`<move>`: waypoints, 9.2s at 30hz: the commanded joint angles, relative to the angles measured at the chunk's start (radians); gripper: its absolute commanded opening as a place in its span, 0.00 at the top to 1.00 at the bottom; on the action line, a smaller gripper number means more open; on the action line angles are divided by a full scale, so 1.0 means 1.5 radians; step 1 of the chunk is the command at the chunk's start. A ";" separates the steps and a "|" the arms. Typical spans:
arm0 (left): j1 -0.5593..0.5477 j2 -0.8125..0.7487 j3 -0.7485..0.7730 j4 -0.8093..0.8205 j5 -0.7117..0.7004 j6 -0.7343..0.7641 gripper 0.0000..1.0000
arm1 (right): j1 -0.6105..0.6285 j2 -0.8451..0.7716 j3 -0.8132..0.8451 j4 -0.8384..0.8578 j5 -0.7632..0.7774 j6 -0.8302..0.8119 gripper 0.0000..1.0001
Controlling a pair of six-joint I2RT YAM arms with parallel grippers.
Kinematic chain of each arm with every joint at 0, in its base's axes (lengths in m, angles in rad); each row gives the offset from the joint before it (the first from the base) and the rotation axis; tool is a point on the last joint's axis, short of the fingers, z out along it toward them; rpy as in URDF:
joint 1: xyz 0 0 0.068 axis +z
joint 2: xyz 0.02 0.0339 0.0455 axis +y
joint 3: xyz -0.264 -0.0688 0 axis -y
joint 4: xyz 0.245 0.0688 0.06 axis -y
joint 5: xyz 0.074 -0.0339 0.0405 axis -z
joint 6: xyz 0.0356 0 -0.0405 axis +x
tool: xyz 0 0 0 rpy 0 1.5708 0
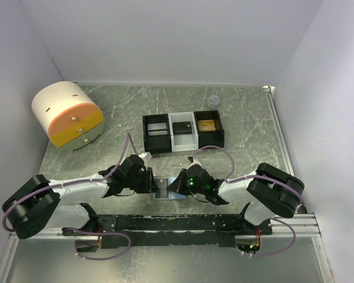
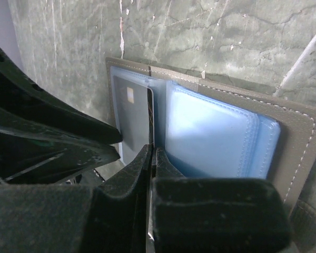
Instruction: Take the credit cards out of the card holder
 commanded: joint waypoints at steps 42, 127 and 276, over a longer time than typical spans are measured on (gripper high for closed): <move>-0.051 0.088 0.049 -0.091 -0.102 0.037 0.84 | -0.019 -0.008 -0.029 0.008 0.000 0.015 0.79; -0.094 0.119 0.091 -0.137 -0.144 0.037 0.82 | -0.053 -0.006 -0.096 0.167 -0.071 0.044 0.97; 0.209 -0.219 0.293 -0.412 -0.376 0.305 0.00 | -0.259 -0.022 0.389 -0.279 0.003 -1.216 1.00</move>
